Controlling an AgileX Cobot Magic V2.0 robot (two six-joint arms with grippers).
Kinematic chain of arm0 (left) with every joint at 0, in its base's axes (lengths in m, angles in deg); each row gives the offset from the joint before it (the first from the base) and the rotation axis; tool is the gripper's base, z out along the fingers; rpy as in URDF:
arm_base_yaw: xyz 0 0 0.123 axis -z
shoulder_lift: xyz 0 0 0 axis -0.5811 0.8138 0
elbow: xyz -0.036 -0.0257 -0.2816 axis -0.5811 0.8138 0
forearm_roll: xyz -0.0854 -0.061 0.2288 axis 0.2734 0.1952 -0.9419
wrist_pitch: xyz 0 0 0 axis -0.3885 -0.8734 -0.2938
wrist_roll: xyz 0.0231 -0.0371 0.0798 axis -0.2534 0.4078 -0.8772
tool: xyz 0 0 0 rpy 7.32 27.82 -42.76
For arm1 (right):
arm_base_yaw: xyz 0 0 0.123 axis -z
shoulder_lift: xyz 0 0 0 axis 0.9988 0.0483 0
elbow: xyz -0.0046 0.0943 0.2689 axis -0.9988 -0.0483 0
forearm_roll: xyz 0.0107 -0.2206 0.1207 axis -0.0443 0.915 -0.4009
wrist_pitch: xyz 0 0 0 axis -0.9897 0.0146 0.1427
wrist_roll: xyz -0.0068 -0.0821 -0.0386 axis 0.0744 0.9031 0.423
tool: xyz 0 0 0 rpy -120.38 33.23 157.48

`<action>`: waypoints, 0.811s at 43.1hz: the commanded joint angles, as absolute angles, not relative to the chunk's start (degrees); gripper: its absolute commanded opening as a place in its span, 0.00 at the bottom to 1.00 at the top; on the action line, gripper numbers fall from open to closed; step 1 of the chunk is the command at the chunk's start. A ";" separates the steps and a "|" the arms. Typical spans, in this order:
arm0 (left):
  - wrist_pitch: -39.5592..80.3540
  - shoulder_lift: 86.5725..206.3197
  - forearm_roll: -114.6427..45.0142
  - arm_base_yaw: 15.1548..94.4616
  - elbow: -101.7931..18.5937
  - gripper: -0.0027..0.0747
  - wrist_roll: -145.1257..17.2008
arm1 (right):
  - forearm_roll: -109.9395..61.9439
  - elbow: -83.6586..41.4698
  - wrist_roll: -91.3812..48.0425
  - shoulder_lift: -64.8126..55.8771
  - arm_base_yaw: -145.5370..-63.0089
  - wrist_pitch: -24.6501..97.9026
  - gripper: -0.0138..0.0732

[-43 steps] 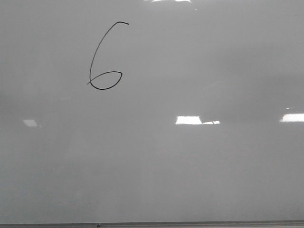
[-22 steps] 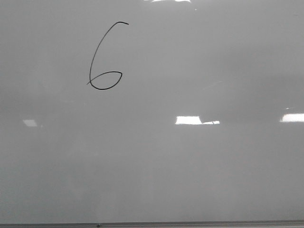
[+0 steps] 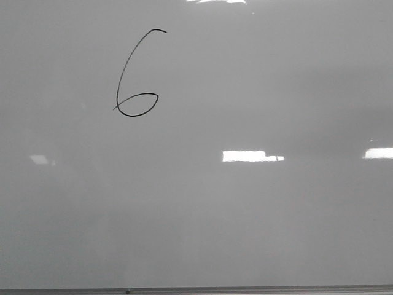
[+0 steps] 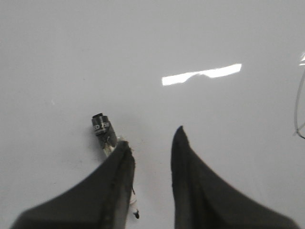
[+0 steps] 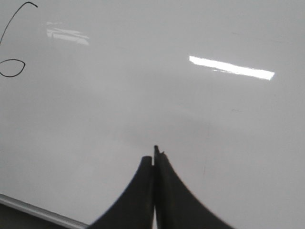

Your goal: Write number 6 on whiteboard

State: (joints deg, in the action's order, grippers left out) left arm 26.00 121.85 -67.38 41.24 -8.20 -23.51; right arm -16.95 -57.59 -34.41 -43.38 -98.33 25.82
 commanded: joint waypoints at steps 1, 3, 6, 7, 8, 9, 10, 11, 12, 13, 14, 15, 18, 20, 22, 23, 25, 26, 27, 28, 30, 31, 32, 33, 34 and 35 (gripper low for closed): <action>26.22 115.40 -67.45 44.44 -7.89 0.04 -23.31 | -17.58 -58.79 -34.75 -47.44 -97.97 33.25 0.09; 24.46 112.67 -67.45 45.73 -7.46 0.01 -23.31 | -17.91 -59.59 -34.75 -49.75 -97.97 33.78 0.09; 22.42 108.53 -67.33 47.03 -6.94 0.01 -23.31 | -18.44 -60.44 -34.75 -52.25 -97.97 34.41 0.09; 21.97 107.41 -67.33 47.39 -6.66 0.01 -23.31 | -18.44 -60.64 -34.75 -53.14 -97.97 34.87 0.09; 21.63 106.04 -67.33 47.70 -6.54 0.01 -23.31 | -18.44 -60.77 -34.75 -53.51 -97.97 35.33 0.09; 21.34 105.13 -67.33 47.98 -6.45 0.01 -23.31 | -18.48 -60.78 -34.75 -54.07 -97.97 35.74 0.09; 21.09 104.29 -67.33 48.10 -6.45 0.01 -23.31 | -18.48 -60.78 -34.75 -54.32 -97.97 35.97 0.09; 21.09 103.53 -67.33 48.23 -6.45 0.01 -23.31 | -18.48 -60.78 -34.75 -54.45 -97.97 36.21 0.09; 21.09 102.65 -67.33 48.36 -6.45 0.01 -23.31 | -18.48 -60.78 -34.75 -54.51 -97.97 36.27 0.09; 21.09 102.24 -67.33 48.46 -6.45 0.01 -23.31 | -18.48 -60.78 -34.75 -54.51 -97.97 36.27 0.09; 21.20 101.57 -67.33 48.45 -6.45 0.01 -23.31 | -18.48 -60.78 -34.75 -54.51 -97.97 36.15 0.09; 21.31 101.15 -67.33 48.45 -6.45 0.01 -23.31 | -18.48 -60.78 -34.75 -54.51 -97.97 36.15 0.09; 21.49 100.44 -67.33 48.45 -6.45 0.01 -23.31 | -18.48 -60.78 -34.75 -54.51 -97.97 36.16 0.09; 21.49 100.34 -67.33 48.45 -6.45 0.01 -23.31 | -18.48 -60.78 -34.75 -54.51 -97.97 36.16 0.09; 21.49 100.34 -67.33 48.45 -6.45 0.01 -23.31 | -18.48 -60.78 -34.75 -54.51 -97.97 36.16 0.09; 21.49 100.34 -67.33 48.45 -6.45 0.01 -23.31 | -18.48 -60.78 -34.75 -54.51 -97.97 36.16 0.09; 21.49 100.34 -67.33 48.45 -6.45 0.01 -23.31 | -18.48 -60.78 -34.75 -54.51 -97.97 36.16 0.09; 21.49 100.34 -67.33 48.45 -6.45 0.01 -23.31 | -18.48 -60.78 -34.75 -54.51 -97.97 36.16 0.09; 21.49 100.34 -67.33 48.45 -6.45 0.01 -23.31 | -18.48 -60.78 -34.75 -54.51 -97.97 36.16 0.09; 21.49 100.34 -67.33 48.45 -6.45 0.01 -23.31 | -18.48 -60.78 -34.75 -54.51 -97.97 36.16 0.09; 21.49 100.34 -67.33 48.45 -6.45 0.01 -23.31 | -18.48 -60.78 -34.75 -54.51 -97.97 36.16 0.09; 21.49 100.34 -67.33 48.45 -6.45 0.01 -23.31 | -18.48 -60.78 -34.75 -54.51 -97.97 36.16 0.09; 21.49 100.34 -67.33 48.45 -6.45 0.01 -23.31 | -18.48 -60.78 -34.75 -54.51 -97.97 36.16 0.09; 21.49 100.34 -67.33 48.45 -6.45 0.01 -23.31 | -18.48 -60.78 -34.75 -54.51 -97.97 36.16 0.09; 21.49 100.34 -67.33 48.45 -6.45 0.01 -23.31 | -18.48 -60.78 -34.75 -54.51 -97.97 36.16 0.09; 21.49 100.34 -67.33 48.45 -6.45 0.01 -23.31 | -18.48 -60.78 -34.75 -54.51 -97.97 36.16 0.09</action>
State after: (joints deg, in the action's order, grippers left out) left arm 17.24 99.78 -67.38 47.99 -4.92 -23.51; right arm -18.03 -62.25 -34.53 -54.99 -98.23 30.98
